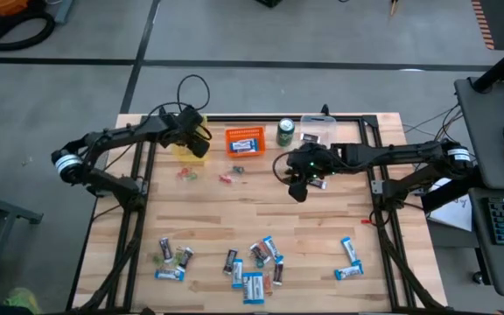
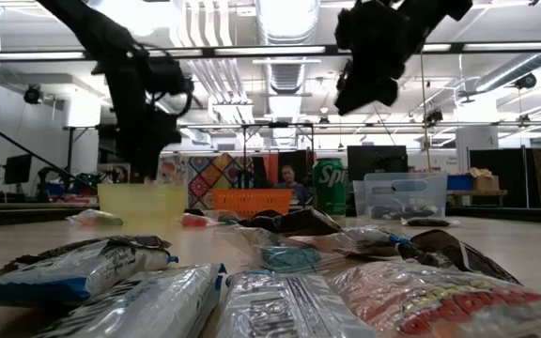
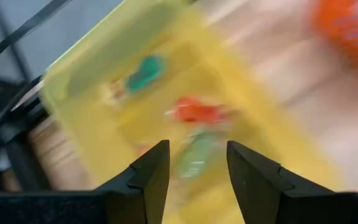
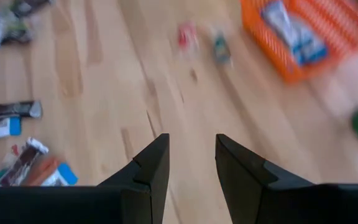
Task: Organize candy in baskets
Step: Put the white chocolate into the orange bin
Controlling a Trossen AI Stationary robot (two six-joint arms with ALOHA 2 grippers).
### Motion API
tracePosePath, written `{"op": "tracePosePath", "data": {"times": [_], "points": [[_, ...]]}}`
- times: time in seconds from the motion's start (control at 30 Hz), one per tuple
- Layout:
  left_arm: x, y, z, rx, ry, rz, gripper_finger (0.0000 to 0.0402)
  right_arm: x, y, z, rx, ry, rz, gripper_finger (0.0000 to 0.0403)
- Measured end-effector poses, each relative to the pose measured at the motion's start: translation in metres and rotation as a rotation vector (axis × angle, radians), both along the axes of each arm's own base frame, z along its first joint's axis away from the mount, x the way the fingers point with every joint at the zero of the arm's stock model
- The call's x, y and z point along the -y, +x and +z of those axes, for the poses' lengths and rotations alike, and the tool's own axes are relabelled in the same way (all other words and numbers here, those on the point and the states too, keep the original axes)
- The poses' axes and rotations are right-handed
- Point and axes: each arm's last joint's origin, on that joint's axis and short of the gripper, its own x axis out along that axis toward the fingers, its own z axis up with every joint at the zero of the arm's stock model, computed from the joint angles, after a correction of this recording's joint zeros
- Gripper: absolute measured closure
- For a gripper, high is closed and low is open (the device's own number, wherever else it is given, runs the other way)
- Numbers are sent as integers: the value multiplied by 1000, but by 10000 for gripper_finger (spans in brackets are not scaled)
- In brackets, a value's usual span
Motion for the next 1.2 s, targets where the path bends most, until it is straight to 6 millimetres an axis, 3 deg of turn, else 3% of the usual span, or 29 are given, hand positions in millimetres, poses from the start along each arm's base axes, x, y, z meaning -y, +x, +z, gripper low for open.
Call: {"op": "tracePosePath", "data": {"times": [0.2,0.43,0.67,0.93,1.2], "points": [[39,19,22,140,53,-188,258,-20,-7,-7,-111,75,-11,285],[85,43,25,206,66,-392,257,-58,-14,-11,-191,216,-9,285],[123,63,28,282,89,-567,257,-86,-41,-21,-465,382,-220,285],[133,68,31,328,111,-611,257,-119,-68,-28,-647,446,-443,284],[132,70,34,338,153,-629,257,-154,-74,-56,-821,429,-513,284]]}}
